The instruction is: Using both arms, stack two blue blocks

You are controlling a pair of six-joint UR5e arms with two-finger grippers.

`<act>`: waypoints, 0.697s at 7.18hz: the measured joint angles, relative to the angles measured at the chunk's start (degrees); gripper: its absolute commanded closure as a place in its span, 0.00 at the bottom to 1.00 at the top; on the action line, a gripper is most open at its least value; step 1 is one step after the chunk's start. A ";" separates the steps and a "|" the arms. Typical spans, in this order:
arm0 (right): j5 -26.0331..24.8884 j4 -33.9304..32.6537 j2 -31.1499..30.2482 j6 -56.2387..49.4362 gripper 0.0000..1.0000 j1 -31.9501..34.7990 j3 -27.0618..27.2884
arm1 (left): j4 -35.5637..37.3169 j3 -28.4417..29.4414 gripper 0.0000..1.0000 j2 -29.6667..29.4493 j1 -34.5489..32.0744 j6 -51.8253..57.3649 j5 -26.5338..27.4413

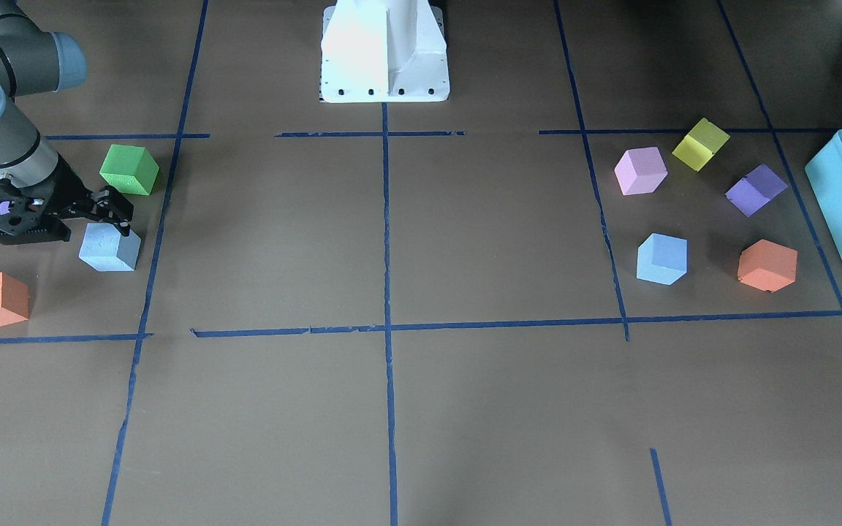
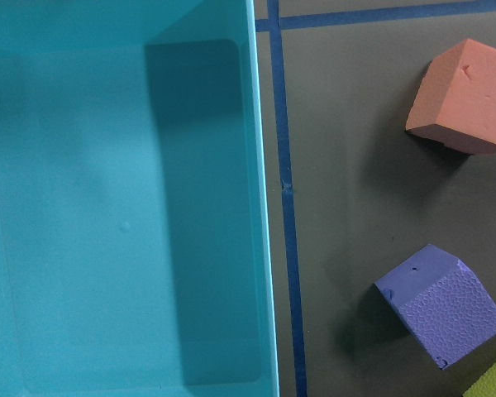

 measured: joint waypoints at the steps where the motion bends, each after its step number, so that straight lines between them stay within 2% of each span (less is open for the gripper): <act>1: -0.30 0.02 0.05 -0.03 0.00 -0.48 -0.88 | 0.07 0.00 0.00 0.00 0.00 0.00 0.00; 2: -0.69 0.00 0.27 -0.04 0.01 -0.97 -1.77 | 0.12 0.00 0.00 0.00 0.00 0.00 0.00; 3: -1.05 -0.01 0.93 0.01 0.24 -1.51 -2.87 | 0.15 0.00 0.00 0.00 0.00 0.00 0.00; 4: -1.21 -0.02 1.69 0.10 0.54 -1.87 -3.69 | 0.14 0.00 0.00 0.00 0.00 0.00 0.00; 5: -1.23 -0.02 2.10 0.15 0.68 -2.07 -4.09 | 0.08 0.00 0.00 0.00 0.03 0.00 0.00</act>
